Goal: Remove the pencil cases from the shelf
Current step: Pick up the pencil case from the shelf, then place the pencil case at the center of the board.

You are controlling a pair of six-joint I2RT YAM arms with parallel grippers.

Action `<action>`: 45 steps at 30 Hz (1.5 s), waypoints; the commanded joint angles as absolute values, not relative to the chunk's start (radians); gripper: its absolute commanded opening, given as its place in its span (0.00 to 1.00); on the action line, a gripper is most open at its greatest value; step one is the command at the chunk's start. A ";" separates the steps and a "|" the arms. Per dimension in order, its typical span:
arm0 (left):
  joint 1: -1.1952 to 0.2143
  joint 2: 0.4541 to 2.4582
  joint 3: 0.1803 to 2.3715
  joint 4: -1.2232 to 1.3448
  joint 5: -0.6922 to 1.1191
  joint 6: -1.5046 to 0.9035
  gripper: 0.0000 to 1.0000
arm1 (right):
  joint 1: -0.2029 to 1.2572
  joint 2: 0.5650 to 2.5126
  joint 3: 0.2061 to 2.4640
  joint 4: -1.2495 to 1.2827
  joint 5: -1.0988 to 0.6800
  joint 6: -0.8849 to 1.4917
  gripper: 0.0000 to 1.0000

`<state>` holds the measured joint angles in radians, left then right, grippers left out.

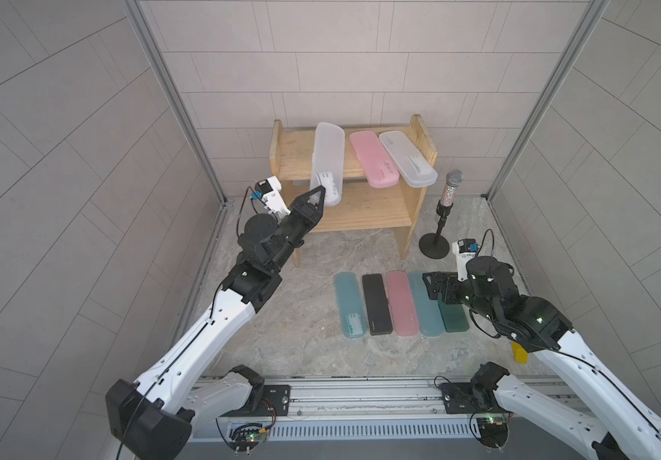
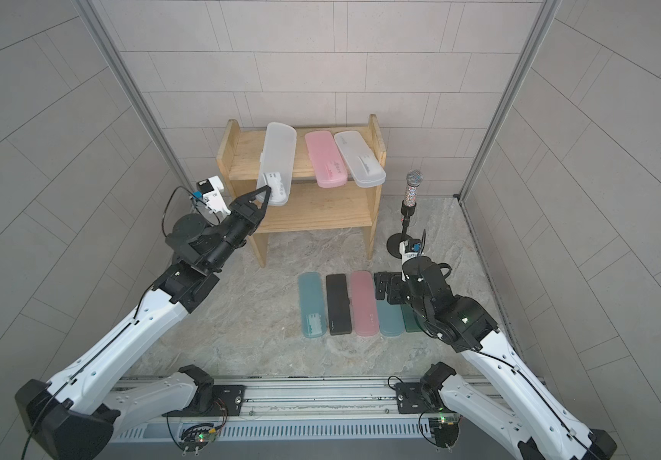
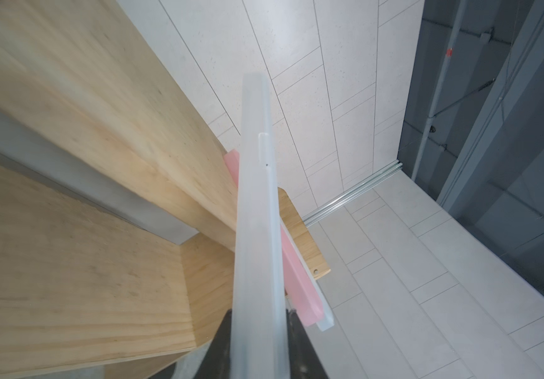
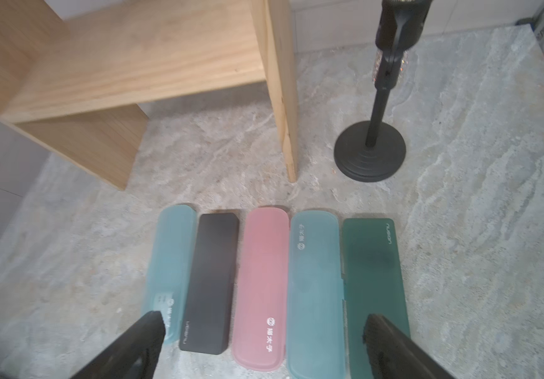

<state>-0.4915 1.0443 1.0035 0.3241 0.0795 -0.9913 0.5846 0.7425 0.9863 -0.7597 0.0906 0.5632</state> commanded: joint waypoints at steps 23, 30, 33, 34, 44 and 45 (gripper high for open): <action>-0.494 0.134 0.184 0.570 0.165 -0.471 0.00 | 1.097 1.202 1.343 -0.274 0.071 0.707 1.00; -0.494 0.082 0.152 0.565 0.176 -0.465 0.00 | 1.136 1.375 1.514 -0.271 0.087 0.688 1.00; -0.494 0.059 0.150 0.547 0.177 -0.460 0.00 | 1.140 1.437 1.576 -0.286 0.087 0.684 1.00; -0.494 0.049 0.150 0.541 0.179 -0.459 0.00 | 1.141 1.452 1.593 -0.286 0.088 0.683 1.00; -0.495 0.004 0.149 0.496 0.191 -0.449 0.00 | 1.149 1.619 1.777 -0.354 0.099 0.663 1.00; -0.495 0.003 0.149 0.497 0.193 -0.450 0.00 | 1.151 1.630 1.789 -0.356 0.098 0.663 1.00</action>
